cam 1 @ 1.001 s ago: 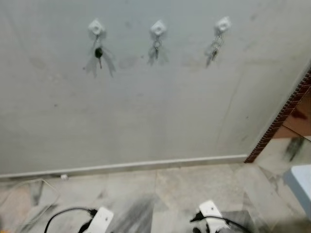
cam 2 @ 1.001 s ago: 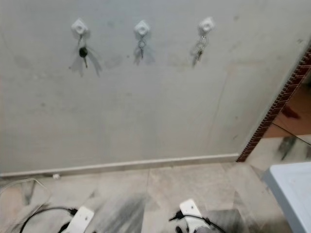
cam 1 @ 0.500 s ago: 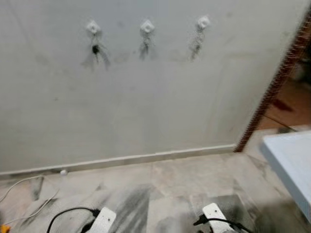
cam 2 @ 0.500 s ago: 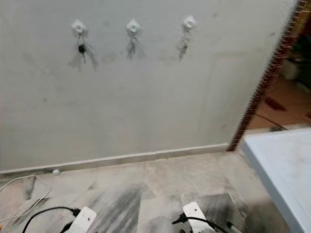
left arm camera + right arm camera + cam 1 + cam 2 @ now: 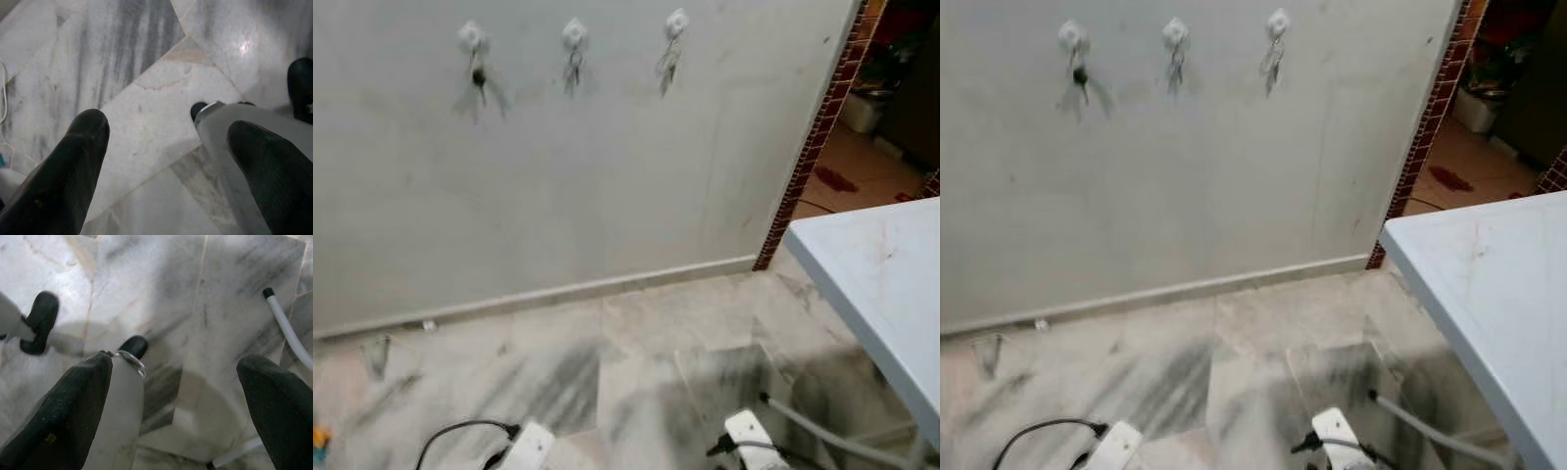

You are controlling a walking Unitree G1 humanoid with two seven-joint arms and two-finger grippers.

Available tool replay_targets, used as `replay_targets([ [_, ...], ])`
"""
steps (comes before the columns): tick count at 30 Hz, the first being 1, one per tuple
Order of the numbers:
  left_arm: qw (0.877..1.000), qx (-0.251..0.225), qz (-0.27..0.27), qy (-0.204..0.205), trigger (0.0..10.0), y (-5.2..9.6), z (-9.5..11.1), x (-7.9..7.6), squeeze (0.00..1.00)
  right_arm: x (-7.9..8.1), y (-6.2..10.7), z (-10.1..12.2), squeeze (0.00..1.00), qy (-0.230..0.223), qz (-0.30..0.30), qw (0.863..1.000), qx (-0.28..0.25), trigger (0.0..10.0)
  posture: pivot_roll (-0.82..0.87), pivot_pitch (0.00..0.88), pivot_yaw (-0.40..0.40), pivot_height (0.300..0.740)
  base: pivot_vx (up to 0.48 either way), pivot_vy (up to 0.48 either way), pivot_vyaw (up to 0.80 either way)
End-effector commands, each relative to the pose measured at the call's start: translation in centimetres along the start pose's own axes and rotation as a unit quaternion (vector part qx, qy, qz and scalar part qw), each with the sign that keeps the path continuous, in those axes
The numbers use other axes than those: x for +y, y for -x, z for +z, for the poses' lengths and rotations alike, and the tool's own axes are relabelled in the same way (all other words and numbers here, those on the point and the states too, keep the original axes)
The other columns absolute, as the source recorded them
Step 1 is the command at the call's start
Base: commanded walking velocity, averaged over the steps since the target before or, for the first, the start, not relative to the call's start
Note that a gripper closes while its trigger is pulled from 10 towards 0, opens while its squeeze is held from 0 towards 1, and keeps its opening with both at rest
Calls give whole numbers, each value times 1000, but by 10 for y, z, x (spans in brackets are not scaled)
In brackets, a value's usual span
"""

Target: Hang keys on a hook

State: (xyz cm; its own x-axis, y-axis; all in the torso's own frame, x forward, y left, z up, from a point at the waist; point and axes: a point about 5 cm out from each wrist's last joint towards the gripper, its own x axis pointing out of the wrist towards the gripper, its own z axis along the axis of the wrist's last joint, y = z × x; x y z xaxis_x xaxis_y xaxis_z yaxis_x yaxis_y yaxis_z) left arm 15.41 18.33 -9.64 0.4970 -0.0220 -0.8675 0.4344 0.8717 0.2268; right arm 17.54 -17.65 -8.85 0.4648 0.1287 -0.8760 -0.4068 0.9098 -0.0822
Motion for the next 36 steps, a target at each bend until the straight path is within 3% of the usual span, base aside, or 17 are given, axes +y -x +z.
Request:
replay_targets([
  [1, 999, 32, -10, -5, 10000, 3, -16, -4, 0, -1, 0, 1, 0, 3, 0, 1000, -2, 10000, 45, 10, -3, 740, -319, 0, 0],
  [12, 999, 35, -8, -6, 10000, 3, -17, 0, 0, -1, 0, 1, 0, 10, 2, 1000, -1, 10000, 47, 6, -7, 740, -301, 0, 0],
  [28, 999, 40, -17, 10, 10000, 5, -26, -6, 0, -1, 0, -1, 0, 15, 4, 1000, -1, 10000, 43, 15, -8, 740, 0, 0, 0],
  [36, 999, 46, -20, -2, 10000, 6, -28, -8, 0, 4, 0, 0, 0, 11, 10, 1000, -1, 10000, 38, 20, -3, 740, 0, 0, -83],
])
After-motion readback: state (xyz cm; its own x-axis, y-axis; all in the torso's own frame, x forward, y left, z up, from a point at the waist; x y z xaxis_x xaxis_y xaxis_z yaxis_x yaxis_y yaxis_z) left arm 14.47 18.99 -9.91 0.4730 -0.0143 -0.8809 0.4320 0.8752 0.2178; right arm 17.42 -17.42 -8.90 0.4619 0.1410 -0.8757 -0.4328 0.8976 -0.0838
